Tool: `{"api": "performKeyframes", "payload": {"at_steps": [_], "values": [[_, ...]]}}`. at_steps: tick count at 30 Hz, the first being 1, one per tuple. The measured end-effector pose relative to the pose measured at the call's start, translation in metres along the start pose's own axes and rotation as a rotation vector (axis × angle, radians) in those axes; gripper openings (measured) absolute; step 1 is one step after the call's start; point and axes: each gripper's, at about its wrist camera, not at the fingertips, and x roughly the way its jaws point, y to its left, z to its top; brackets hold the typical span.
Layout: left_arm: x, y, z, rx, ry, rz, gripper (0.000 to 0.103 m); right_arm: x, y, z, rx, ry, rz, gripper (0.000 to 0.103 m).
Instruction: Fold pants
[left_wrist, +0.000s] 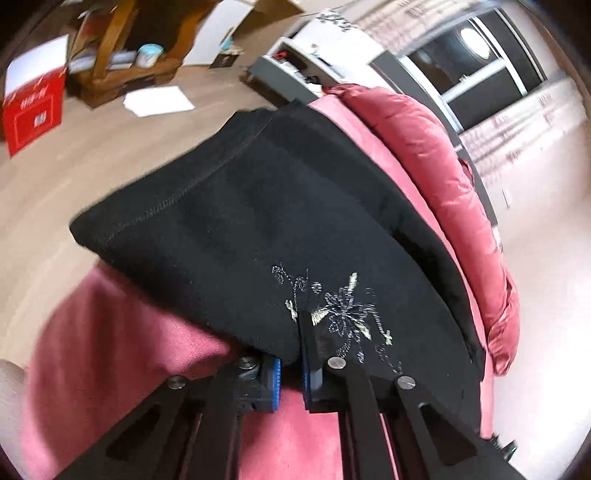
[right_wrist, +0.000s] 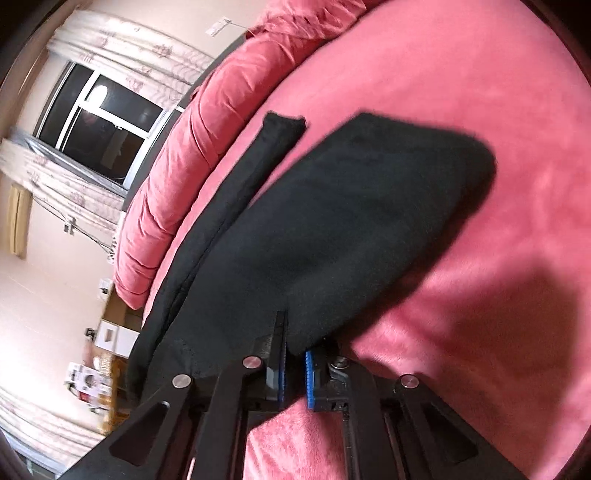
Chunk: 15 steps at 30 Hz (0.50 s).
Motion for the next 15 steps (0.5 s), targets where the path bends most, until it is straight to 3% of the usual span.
{"api": "performKeyframes", "payload": {"at_steps": [6, 15], "values": [[-0.035, -0.01, 0.007, 0.085, 0.022, -0.012, 0.007, -0.028, 0.007, 0.011, -0.054, -0.025, -0.035, 0.007], [-0.062, 0.004, -0.037, 0.086, 0.134, 0.0, 0.007, -0.07, -0.008, 0.007, -0.082, -0.014, -0.087, 0.007]]}}
